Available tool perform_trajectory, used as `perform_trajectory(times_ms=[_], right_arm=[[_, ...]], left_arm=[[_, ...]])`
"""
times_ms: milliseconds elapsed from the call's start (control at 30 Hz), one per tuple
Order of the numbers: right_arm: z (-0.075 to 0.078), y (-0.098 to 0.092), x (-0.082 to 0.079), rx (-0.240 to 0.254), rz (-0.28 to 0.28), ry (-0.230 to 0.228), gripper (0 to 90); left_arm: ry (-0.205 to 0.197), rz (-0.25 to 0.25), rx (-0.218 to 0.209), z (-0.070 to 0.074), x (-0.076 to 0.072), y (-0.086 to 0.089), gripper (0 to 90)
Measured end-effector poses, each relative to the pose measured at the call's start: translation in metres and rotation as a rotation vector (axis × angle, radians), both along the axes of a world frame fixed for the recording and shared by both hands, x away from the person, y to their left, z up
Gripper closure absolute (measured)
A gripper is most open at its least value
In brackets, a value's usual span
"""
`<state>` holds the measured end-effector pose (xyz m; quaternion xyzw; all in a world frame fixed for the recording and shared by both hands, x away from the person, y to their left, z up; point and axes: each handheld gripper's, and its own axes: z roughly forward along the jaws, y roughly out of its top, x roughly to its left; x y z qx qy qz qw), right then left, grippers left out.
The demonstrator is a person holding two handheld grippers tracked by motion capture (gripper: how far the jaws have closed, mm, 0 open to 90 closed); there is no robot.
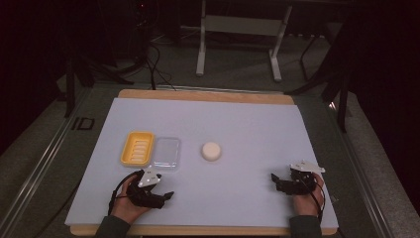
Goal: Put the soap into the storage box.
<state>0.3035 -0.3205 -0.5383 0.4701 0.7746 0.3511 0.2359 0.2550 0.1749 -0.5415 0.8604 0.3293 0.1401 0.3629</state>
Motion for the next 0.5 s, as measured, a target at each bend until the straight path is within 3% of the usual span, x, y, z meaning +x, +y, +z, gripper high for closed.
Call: perform_trajectory(times_ms=[267,500], right_arm=[[0.002,-0.004,-0.007,0.040,-0.037,-0.074,14.0],[0.002,-0.004,-0.009,0.030,-0.032,-0.096,14.3]], left_arm=[[0.003,-0.013,0.027,0.006,0.002,-0.001,25.1],[0.005,-0.048,0.063,0.010,0.004,-0.005,25.9]])
